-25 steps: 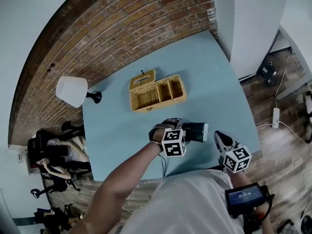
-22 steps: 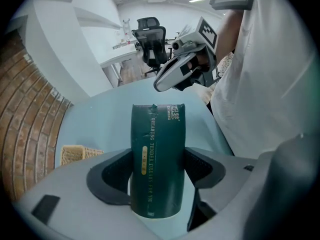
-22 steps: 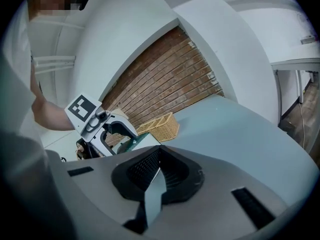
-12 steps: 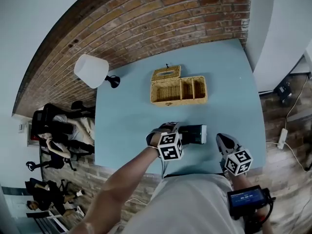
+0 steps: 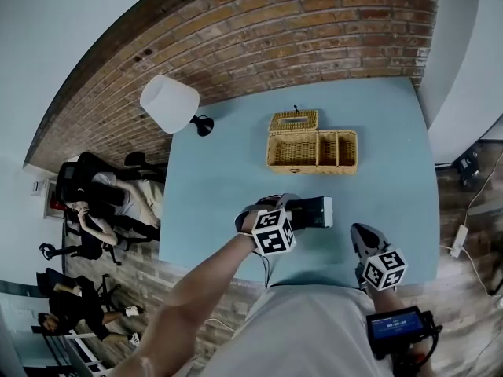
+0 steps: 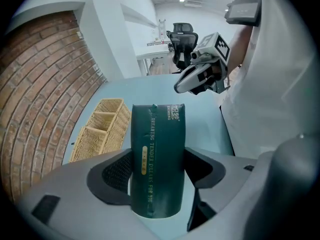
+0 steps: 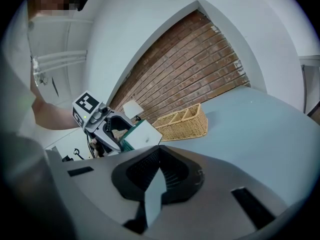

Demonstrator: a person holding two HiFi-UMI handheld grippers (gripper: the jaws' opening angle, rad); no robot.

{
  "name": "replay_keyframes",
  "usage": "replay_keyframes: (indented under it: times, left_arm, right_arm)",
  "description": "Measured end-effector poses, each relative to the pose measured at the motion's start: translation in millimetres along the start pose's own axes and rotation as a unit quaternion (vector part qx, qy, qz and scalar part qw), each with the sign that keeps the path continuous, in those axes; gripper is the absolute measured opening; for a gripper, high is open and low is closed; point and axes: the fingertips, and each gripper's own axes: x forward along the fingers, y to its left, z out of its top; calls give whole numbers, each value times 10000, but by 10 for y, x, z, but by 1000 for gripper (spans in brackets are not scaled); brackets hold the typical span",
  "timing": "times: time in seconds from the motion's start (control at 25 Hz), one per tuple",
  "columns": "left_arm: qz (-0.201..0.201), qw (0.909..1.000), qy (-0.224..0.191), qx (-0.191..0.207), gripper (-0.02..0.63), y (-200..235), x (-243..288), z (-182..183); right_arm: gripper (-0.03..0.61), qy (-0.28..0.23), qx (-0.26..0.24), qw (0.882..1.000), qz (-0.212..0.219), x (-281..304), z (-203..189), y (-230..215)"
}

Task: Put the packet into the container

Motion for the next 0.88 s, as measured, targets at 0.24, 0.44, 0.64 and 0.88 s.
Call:
replay_keyframes:
  times: [0.24, 0.44, 0.64, 0.88]
  left_arm:
    - [161, 9998, 24, -112, 337, 267, -50, -197]
    - [218, 9997, 133, -48, 337, 460, -46, -323]
    - [428, 9986, 266, 149, 337, 829, -119, -371]
    - [719, 9967, 303, 227, 337, 1391, -259, -347]
  right_arm:
    - [8, 12, 16, 10000, -23, 132, 15, 67]
    - [8, 25, 102, 9999, -111, 171, -3, 50]
    - [8, 44, 159, 9997, -151, 175, -26, 55]
    - [8, 78, 252, 9993, -255, 160, -71, 24]
